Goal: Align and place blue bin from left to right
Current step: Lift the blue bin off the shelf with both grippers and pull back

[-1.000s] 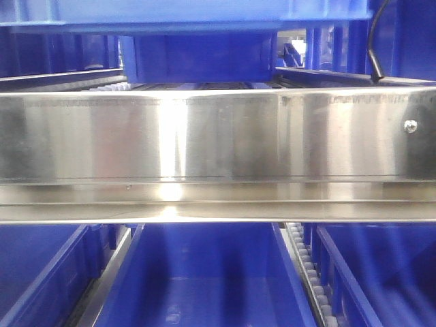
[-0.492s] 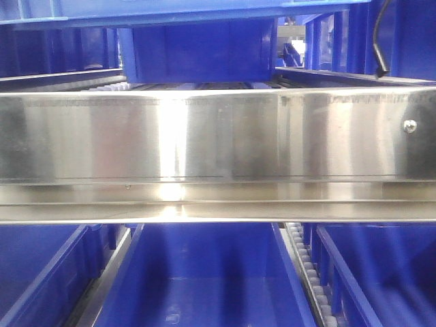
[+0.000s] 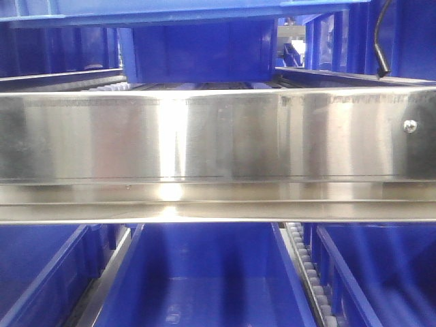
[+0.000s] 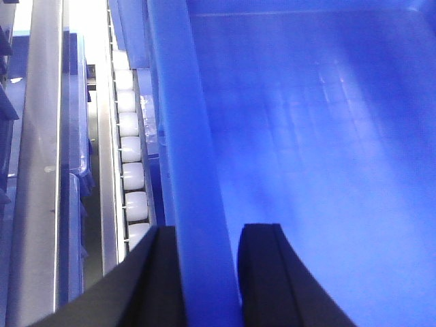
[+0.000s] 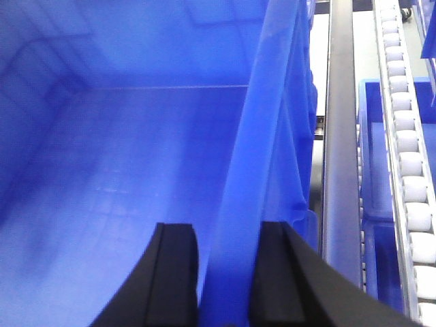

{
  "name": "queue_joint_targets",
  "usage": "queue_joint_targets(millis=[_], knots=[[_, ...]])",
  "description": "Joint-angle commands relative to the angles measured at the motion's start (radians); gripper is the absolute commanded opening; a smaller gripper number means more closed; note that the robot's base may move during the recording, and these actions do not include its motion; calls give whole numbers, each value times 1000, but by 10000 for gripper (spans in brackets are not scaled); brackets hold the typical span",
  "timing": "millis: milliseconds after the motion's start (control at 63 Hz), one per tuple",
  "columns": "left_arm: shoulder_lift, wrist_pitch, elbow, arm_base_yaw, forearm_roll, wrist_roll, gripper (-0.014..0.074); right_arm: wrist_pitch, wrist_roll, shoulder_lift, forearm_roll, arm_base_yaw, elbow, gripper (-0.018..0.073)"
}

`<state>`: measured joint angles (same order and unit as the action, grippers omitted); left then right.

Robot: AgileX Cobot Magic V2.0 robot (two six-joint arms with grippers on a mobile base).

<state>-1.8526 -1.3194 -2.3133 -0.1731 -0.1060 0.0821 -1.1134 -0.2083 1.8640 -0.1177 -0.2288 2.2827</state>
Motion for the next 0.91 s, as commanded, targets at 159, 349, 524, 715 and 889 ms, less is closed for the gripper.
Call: queue_joint_targets(millis=[159,349,524,715,889], knots=[[41,98,-23,-30,-200,-2,-111,98,33,-23,-131,-31,21,-154],[41,120,-23,-30,-200,-2,-111,98,33,-23,-131,-31,21,-154],[41,122,-23,-30,-200,-2,-111,98,33,-23,-131,-31,21,-154],[41,122,-23,-30,-200,-2,-111,98,33,-23,-131,-31,21,-154],[41,122,-23,-30,-200,-2,-111,98,33,-23,-131,-31,21,-154]])
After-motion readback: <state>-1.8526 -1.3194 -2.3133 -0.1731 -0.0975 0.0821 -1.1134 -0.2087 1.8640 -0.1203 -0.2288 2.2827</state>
